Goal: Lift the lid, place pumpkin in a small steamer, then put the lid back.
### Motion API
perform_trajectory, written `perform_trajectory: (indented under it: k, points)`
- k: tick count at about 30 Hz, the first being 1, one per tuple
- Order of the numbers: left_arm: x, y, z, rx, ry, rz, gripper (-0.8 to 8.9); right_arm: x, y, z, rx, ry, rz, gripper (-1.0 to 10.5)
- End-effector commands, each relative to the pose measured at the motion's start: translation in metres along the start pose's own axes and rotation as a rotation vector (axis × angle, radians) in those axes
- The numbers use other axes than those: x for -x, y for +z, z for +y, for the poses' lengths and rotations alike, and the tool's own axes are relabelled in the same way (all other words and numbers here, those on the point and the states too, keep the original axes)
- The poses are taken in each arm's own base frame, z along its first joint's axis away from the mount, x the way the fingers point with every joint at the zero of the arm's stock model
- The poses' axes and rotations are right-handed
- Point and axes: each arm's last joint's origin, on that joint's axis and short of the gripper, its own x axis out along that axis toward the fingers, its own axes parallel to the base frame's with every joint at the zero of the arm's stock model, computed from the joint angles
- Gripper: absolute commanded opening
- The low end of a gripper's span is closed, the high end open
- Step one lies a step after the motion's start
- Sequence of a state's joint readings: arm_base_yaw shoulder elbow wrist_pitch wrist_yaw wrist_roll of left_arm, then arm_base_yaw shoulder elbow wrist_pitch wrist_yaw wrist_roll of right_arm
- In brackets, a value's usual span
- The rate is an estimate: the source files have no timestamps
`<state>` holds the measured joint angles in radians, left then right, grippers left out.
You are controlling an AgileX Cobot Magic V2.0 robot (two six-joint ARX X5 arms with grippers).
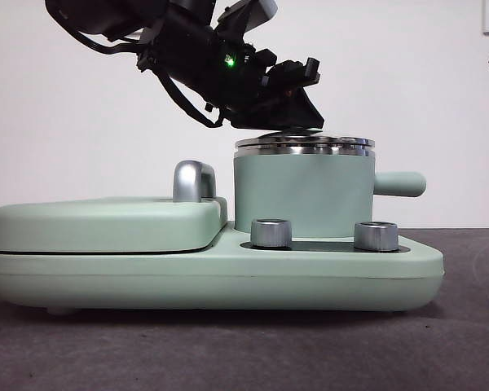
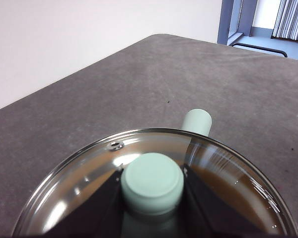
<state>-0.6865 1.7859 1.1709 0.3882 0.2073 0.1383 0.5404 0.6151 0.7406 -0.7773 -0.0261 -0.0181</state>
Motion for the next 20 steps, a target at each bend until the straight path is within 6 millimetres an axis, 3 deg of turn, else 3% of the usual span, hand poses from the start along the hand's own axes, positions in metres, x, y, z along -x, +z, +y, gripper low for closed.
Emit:
perform_trajectory:
  k: [1,20]
  points:
    - [-0.0047,0.0041,-0.0049,-0.042,-0.011,-0.025,0.1,0.0001,0.0019,0.0008,-0.007,0.005,-0.006,3.0]
    - [-0.0046,-0.0023,-0.0053,0.008,-0.019,0.04,0.1,0.0001,0.0019,0.0008,-0.007,0.005,-0.006,3.0]
